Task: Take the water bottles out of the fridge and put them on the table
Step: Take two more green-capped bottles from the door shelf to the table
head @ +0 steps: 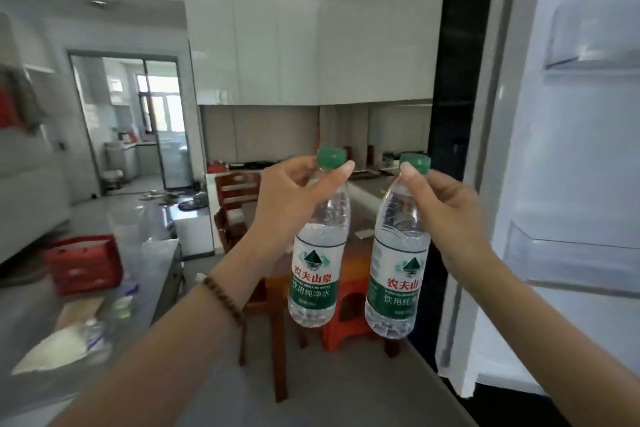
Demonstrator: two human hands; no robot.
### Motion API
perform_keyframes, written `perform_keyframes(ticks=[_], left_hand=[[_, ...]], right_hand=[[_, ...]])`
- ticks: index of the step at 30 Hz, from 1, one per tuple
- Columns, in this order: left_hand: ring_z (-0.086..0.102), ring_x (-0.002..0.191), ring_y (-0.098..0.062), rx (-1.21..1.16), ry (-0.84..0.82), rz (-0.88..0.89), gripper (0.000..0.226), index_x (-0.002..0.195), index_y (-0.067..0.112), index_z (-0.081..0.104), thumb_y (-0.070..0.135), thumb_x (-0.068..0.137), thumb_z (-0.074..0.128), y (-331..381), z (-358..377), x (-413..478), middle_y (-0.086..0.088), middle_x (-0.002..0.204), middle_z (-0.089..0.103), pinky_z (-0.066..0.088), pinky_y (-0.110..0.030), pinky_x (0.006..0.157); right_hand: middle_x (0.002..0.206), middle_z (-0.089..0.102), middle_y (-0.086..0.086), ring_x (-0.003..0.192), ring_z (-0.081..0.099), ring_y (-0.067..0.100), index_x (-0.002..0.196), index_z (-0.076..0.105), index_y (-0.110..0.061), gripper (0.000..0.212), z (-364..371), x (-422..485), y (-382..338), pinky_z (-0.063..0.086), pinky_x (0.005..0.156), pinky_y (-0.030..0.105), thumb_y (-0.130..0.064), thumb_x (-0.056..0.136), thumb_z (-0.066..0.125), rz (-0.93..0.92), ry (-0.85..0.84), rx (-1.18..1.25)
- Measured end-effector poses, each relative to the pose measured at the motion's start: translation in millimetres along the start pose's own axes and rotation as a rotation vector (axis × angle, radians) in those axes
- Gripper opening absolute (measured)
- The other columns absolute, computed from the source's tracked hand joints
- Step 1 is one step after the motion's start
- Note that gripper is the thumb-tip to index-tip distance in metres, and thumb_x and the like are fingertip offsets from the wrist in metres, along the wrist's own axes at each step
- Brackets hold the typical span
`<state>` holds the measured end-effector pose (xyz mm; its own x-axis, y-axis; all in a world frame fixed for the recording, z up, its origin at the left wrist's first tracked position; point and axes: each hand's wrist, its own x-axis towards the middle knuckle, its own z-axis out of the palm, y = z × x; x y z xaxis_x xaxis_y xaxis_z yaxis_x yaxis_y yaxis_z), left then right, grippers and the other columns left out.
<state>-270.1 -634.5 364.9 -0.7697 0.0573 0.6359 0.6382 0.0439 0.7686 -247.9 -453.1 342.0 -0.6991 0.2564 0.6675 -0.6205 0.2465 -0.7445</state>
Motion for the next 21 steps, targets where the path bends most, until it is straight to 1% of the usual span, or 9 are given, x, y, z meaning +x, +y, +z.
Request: perform_keyframes(ticks=[1,3,6,8,10,12,15,17,21], left_hand=[[0.068,0.07,-0.001,0.01,0.022,-0.016,0.01,0.081,0.032,0.072,0.034,0.073,0.076,-13.1,-11.9,8.6,0.017,0.077,0.074,0.055,-0.015,0.064],[0.069,0.072,-0.004,0.047,0.061,-0.035,0.013,0.083,0.031,0.072,0.036,0.072,0.076,-39.4,-31.2,25.5,0.015,0.078,0.074,0.054,-0.016,0.065],[0.069,0.076,-0.003,0.076,0.087,-0.046,0.015,0.089,0.029,0.071,0.034,0.075,0.075,-81.2,-48.7,55.7,0.016,0.081,0.074,0.053,-0.013,0.067],[0.069,0.081,-0.001,0.077,0.112,-0.067,0.014,0.088,0.03,0.07,0.033,0.075,0.075,-109.6,-52.2,77.1,0.015,0.085,0.074,0.053,-0.016,0.075],[0.069,0.082,-0.003,0.088,0.146,-0.092,0.013,0.087,0.03,0.07,0.033,0.075,0.076,-140.4,-53.1,99.2,0.012,0.087,0.074,0.054,-0.021,0.079],[0.069,0.083,-0.003,0.102,0.161,-0.118,0.016,0.088,0.029,0.071,0.035,0.074,0.076,-172.4,-52.0,121.5,0.012,0.087,0.074,0.054,-0.022,0.079],[0.068,0.084,0.001,0.118,0.159,-0.18,0.029,0.098,0.025,0.072,0.036,0.072,0.078,-214.3,-45.9,158.9,0.013,0.091,0.073,0.052,-0.013,0.072],[0.067,0.081,0.005,0.128,0.158,-0.204,0.028,0.097,0.026,0.072,0.036,0.071,0.079,-240.4,-41.9,184.7,0.016,0.089,0.072,0.05,-0.007,0.066],[0.068,0.082,0.001,0.17,0.136,-0.21,0.027,0.095,0.027,0.071,0.036,0.07,0.079,-294.5,-33.8,235.7,0.015,0.087,0.073,0.053,-0.013,0.07]], right_hand=[[0.073,0.056,0.035,0.058,0.05,0.027,0.077,0.058,0.012,0.059,18.1,8.7,10.6,0.045,0.057,0.033,-0.046,0.082,0.062,-0.009,-0.015,0.019],[0.068,0.054,0.034,0.06,0.048,0.023,0.079,0.055,0.016,0.062,51.0,26.2,32.4,0.042,0.059,0.034,-0.046,0.081,0.064,0.009,-0.034,0.064],[0.071,0.071,0.005,0.065,0.063,0.015,0.084,0.071,-0.001,0.034,89.8,53.7,67.0,0.05,0.06,0.026,-0.034,0.084,0.064,0.081,-0.048,0.093],[0.079,0.074,-0.007,0.073,0.069,0.007,0.095,0.073,-0.007,0.026,108.9,72.2,91.2,0.052,0.064,0.02,-0.03,0.085,0.064,0.122,-0.076,0.1],[0.086,0.075,-0.009,0.081,0.071,0.007,0.099,0.073,-0.012,0.025,125.2,93.8,118.8,0.055,0.069,0.02,-0.03,0.084,0.065,0.147,-0.107,0.11],[0.083,0.074,-0.011,0.08,0.071,0.006,0.095,0.073,-0.018,0.02,138.2,118.1,148.3,0.055,0.07,0.019,-0.032,0.083,0.066,0.172,-0.112,0.124],[0.089,0.074,-0.011,0.085,0.069,0.004,0.096,0.071,-0.025,0.019,153.9,159.9,193.2,0.054,0.076,0.02,-0.036,0.081,0.067,0.17,-0.102,0.118],[0.094,0.073,-0.009,0.089,0.067,0.003,0.097,0.07,-0.028,0.018,164.0,187.7,222.1,0.052,0.079,0.02,-0.036,0.08,0.068,0.159,-0.115,0.098],[0.09,0.07,-0.015,0.09,0.067,0.004,0.091,0.067,-0.036,0.011,177.9,237.3,279.4,0.052,0.08,0.023,-0.038,0.08,0.068,0.162,-0.116,0.08]])
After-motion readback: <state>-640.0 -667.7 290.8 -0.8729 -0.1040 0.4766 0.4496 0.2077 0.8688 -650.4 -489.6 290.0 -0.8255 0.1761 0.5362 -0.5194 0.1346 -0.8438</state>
